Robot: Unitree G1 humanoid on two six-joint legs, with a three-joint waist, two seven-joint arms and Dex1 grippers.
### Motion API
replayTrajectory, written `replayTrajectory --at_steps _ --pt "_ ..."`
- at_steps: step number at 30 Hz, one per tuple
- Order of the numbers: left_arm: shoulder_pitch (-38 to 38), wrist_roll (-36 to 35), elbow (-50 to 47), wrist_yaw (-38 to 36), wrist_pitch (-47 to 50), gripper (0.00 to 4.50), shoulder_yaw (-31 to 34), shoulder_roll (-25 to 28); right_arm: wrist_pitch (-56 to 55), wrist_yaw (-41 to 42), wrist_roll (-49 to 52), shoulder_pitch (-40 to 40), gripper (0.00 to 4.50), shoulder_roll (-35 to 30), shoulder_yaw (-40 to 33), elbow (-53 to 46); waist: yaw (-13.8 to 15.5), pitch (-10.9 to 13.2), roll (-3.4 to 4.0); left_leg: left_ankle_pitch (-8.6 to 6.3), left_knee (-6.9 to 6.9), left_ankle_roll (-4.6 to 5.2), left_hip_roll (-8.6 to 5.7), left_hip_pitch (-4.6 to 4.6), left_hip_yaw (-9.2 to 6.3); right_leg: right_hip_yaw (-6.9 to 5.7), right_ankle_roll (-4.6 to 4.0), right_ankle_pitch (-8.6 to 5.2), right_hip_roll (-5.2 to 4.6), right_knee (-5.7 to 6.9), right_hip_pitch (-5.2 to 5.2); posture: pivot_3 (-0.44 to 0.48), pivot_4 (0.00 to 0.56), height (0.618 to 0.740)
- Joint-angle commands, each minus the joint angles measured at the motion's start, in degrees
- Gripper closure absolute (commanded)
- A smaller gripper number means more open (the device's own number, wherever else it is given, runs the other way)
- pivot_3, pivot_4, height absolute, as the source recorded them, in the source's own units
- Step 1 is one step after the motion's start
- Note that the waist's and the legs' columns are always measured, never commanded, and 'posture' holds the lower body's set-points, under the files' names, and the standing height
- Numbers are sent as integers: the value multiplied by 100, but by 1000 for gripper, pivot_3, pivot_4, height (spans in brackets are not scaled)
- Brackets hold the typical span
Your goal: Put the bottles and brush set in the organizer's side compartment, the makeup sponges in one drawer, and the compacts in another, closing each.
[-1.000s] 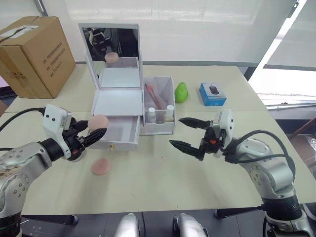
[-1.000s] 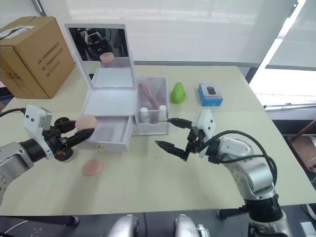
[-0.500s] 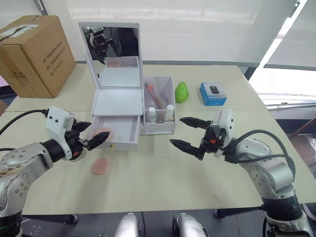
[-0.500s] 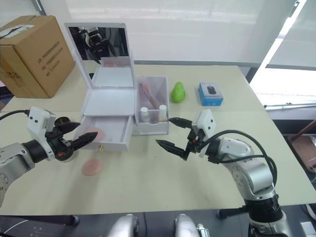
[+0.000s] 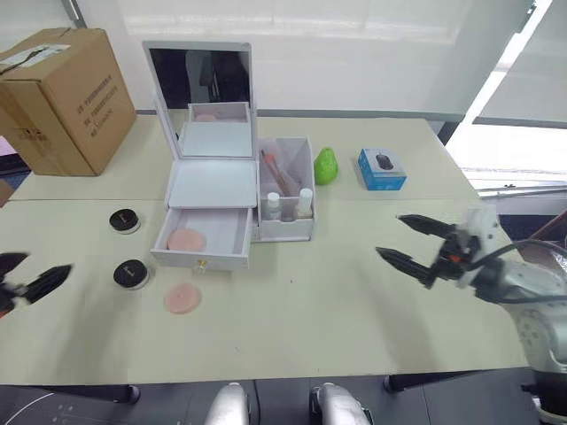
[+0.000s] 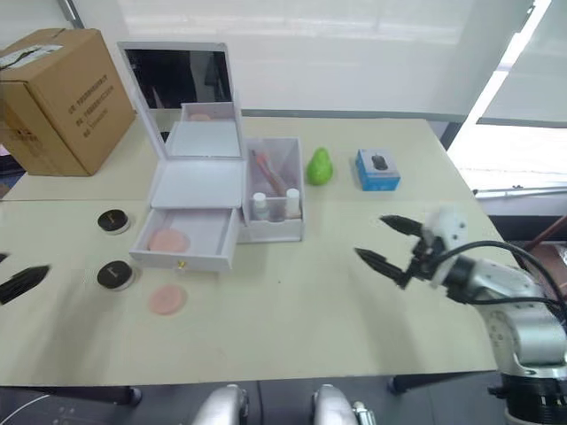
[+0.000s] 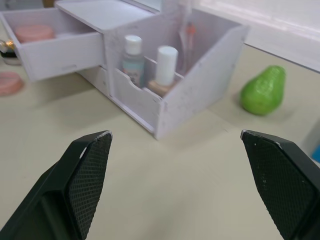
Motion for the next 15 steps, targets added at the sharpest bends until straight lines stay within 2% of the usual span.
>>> replayTrajectory --at_steps 1,7,15 --pt "58 560 539 -92 -787 30 353 290 -547 272 -243 212 0 -284 -565 650 19 3 -8 -3 -2 -6 1 -13 15 -10 0 0 -15 1 -9 0 150 722" --pt "-3 773 951 -263 -1120 30 386 371 -956 356 -522 513 0 -399 -774 1195 5 1 -10 -3 -2 -5 1 -33 43 -11 3 2 -25 8 -26 0 150 722" --pt "-79 681 461 -161 -892 30 398 83 -606 78 -393 261 0 -83 -425 486 -48 0 -10 -2 -2 -4 6 -13 43 -8 12 7 -14 13 -5 0 150 722"
